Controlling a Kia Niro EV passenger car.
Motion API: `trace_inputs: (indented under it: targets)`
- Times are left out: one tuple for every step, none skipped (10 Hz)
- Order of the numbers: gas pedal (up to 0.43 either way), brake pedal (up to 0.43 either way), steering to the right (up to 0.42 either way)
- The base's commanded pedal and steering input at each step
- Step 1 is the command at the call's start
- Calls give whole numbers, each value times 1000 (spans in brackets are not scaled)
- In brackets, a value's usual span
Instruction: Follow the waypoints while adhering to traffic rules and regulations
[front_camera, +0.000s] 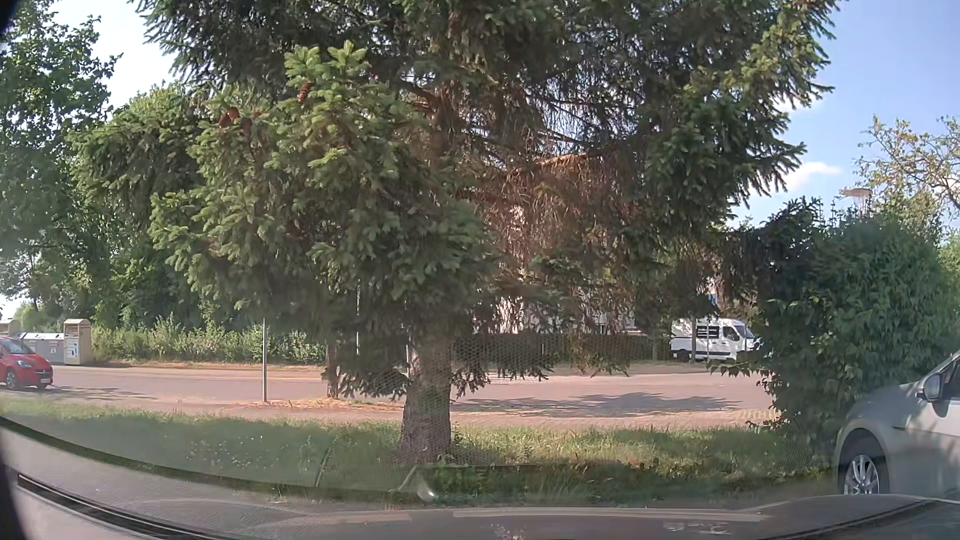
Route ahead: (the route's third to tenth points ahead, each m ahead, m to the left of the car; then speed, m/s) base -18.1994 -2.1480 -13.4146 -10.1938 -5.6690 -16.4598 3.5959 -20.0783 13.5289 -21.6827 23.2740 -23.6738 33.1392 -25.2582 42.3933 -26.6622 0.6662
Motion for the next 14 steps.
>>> trace_inputs:
  targets:
    - [0,110,472]
    - [0,122,435]
    - [0,128,376]
    - [0,134,296]
    - [0,134,230]
    - [0,134,153]
    - [0,134,103]
    - [0,134,50]
    - [0,128,26]
    - [0,98,16]
    - [0,43,12]
    - [0,24,9]
    - [0,18,8]
    - [0,24,7]
